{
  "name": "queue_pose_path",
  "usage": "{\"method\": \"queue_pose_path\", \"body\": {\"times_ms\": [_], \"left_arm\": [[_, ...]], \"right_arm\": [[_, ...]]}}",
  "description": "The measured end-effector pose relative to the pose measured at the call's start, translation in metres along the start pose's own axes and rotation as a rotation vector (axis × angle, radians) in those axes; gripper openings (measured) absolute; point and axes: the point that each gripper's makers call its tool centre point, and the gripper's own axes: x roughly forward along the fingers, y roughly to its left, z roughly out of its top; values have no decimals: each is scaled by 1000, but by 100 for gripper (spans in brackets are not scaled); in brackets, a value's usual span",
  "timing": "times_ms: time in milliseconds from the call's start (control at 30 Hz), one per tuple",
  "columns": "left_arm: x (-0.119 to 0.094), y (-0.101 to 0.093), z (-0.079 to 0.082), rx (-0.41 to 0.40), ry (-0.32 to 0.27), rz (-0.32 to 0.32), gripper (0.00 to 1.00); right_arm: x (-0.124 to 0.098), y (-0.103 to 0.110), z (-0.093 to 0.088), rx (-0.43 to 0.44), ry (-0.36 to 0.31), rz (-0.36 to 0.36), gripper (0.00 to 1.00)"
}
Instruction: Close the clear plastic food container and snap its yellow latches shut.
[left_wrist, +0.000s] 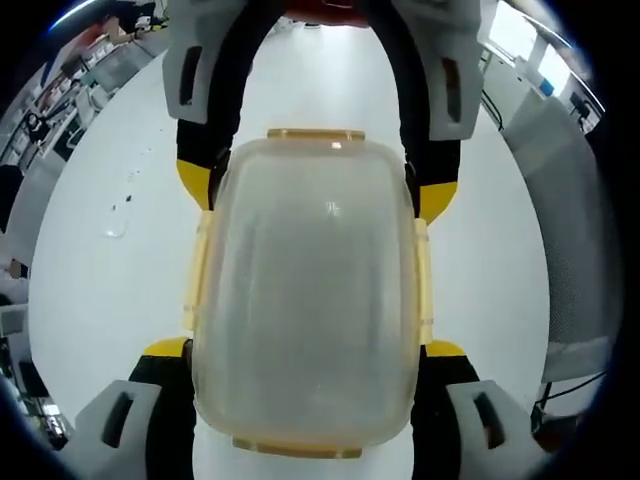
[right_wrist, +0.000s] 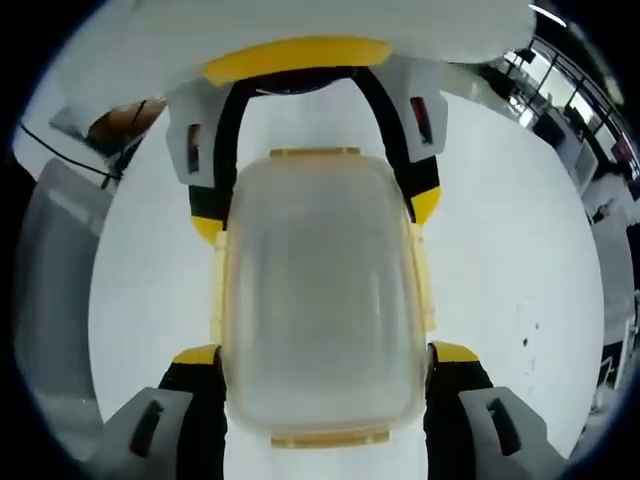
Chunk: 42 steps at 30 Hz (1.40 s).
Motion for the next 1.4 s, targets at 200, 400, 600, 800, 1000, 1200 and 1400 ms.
{"method": "queue_pose_path", "body": {"times_ms": [200, 400, 600, 800, 1000, 1200, 1400], "left_arm": [[0, 1, 0, 3, 22, 1, 91], [0, -4, -4, 25, 18, -17, 99], [-6, 5, 0, 20, -6, 13, 99], [-15, 6, 0, 4, -31, 43, 98], [-38, 10, 14, -166, -286, 78, 93], [-54, 6, 22, -326, -529, 145, 93], [-60, -1, 24, -401, -678, 256, 93]], "right_arm": [[-1, 0, 1, -13, -12, 12, 82], [-3, 1, 1, -35, -29, 20, 87], [-9, -5, 13, -50, -96, -21, 94], [-13, -4, 11, -41, -158, -56, 92], [-35, -8, 23, 82, -395, -114, 90], [-55, -5, 26, 247, -598, -219, 91], [-64, 2, 31, 302, -705, -310, 90]]}}
